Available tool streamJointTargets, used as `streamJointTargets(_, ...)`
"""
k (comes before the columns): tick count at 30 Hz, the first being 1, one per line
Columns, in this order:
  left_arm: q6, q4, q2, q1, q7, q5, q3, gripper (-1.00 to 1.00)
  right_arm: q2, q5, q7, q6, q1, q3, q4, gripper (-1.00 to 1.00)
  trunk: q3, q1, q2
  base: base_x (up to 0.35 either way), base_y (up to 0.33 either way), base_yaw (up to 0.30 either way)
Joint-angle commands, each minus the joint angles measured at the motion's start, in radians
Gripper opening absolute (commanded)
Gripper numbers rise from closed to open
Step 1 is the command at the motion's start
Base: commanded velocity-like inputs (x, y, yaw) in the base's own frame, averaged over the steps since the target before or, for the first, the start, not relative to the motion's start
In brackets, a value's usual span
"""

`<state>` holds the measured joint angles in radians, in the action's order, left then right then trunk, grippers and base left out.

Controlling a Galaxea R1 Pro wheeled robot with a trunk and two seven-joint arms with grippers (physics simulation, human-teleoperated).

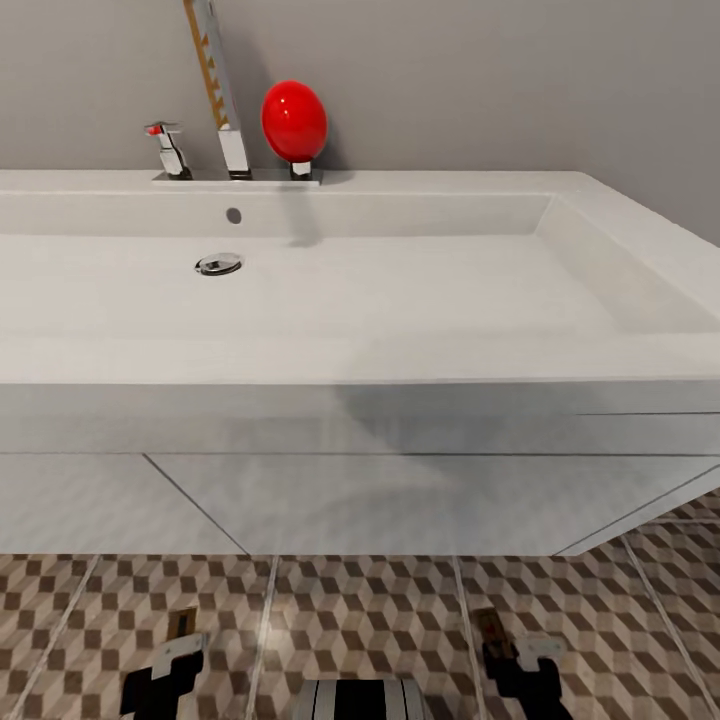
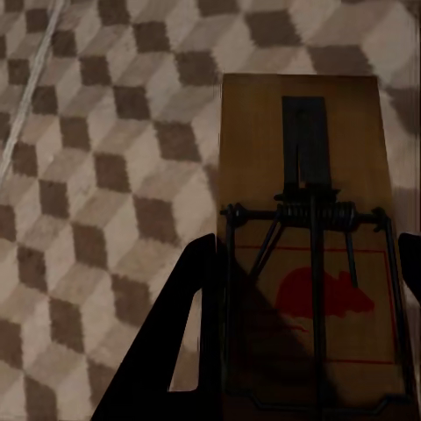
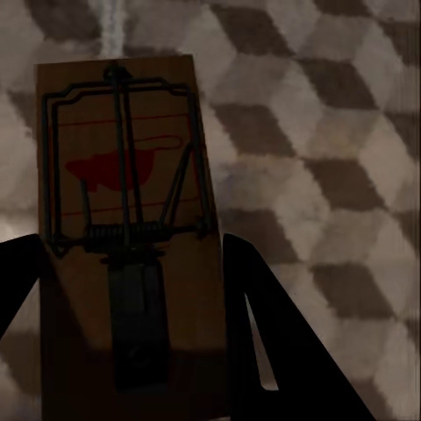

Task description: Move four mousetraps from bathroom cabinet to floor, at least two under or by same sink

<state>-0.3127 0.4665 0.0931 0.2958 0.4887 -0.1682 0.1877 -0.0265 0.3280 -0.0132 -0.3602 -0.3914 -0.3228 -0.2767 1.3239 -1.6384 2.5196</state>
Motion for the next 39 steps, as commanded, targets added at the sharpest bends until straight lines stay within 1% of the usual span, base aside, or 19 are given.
streamJointTargets(1, -0.006, 0.005, 0.0, 0.0, 0.007, -0.009, 0.008, -1.0, 0.0, 0.007, -0.004, -0.005, -0.001, -0.007, 0.0, -1.0, 0.001, 0.0, 0.0, 0.0, 0.0, 0.0)
streamJointTargets(4, -0.008, 0.015, -0.002, 0.001, 0.006, -0.008, 0.007, -1.0, 0.0, 0.007, -0.01, -0.005, -0.001, -0.007, -0.001, -1.0, 0.001, 0.0, 0.0, 0.0, 0.0, 0.0)
streamJointTargets(5, -0.001, 0.056, -0.002, 0.001, -0.003, -0.006, 0.007, -1.0, 0.0, 0.008, -0.011, -0.005, 0.0, -0.006, -0.003, -1.0, 0.001, 0.0, 0.0, 0.0, 0.0, 0.0)
streamJointTargets(9, 0.004, 0.083, 0.0, 0.001, -0.005, -0.004, 0.007, -1.0, 0.0, 0.008, -0.011, -0.004, -0.001, -0.005, -0.027, -1.0, 0.001, 0.0, 0.0, 0.0, 0.0, 0.0)
streamJointTargets(10, 0.015, 0.088, 0.0, 0.002, -0.005, -0.004, 0.007, -1.0, 0.0, 0.008, -0.011, -0.004, -0.001, -0.005, -0.036, -1.0, 0.001, 0.0, 0.0, 0.0, 0.0, 0.0)
streamJointTargets(12, 0.053, 0.101, 0.0, 0.006, -0.005, -0.004, 0.007, -1.0, 0.0, 0.007, -0.01, -0.004, -0.001, -0.004, -0.049, -1.0, 0.001, 0.0, 0.0, 0.0, 0.0, 0.0)
streamJointTargets(14, 0.124, 0.137, 0.001, 0.011, -0.005, -0.005, 0.007, -1.0, 0.0, 0.007, -0.01, -0.003, -0.001, -0.004, -0.066, -1.0, 0.001, 0.0, 0.0, 0.0, 0.0, 0.0)
streamJointTargets(16, 0.176, 0.179, 0.0, 0.013, -0.005, -0.004, 0.007, -1.0, 0.001, 0.008, -0.01, -0.003, -0.001, -0.002, -0.083, -1.0, 0.001, 0.0, 0.0, 0.0, 0.0, 0.0)
streamJointTargets(19, 0.203, 0.207, -0.001, 0.014, -0.004, -0.004, 0.007, -1.0, 0.002, 0.008, -0.01, -0.002, -0.005, 0.001, -0.095, -1.0, 0.001, 0.0, 0.0, 0.0, 0.0, 0.0)
streamJointTargets(25, 0.215, 0.224, 0.0, 0.018, -0.004, -0.004, 0.007, -1.0, 0.003, 0.008, -0.01, 0.002, -0.029, 0.002, -0.101, -1.0, 0.001, 0.0, 0.0, 0.0, 0.0, 0.0)
streamJointTargets(35, 0.217, 0.227, 0.001, 0.036, -0.006, -0.003, 0.008, -1.0, 0.008, 0.009, -0.01, 0.001, -0.04, 0.002, -0.102, -1.0, 0.001, 0.0, 0.0, 0.0, 0.0, 0.0)
streamJointTargets(37, 0.217, 0.225, 0.001, 0.041, -0.015, -0.002, 0.009, -1.0, 0.009, 0.008, -0.01, 0.002, -0.048, 0.002, -0.101, -1.0, 0.001, 0.0, 0.0, 0.0, 0.0, 0.0)
streamJointTargets(39, 0.216, 0.224, 0.0, 0.045, -0.042, -0.002, 0.008, -1.0, 0.009, 0.008, -0.009, 0.002, -0.052, 0.002, -0.101, -1.0, 0.001, 0.0, 0.0, 0.0, 0.0, 0.0)
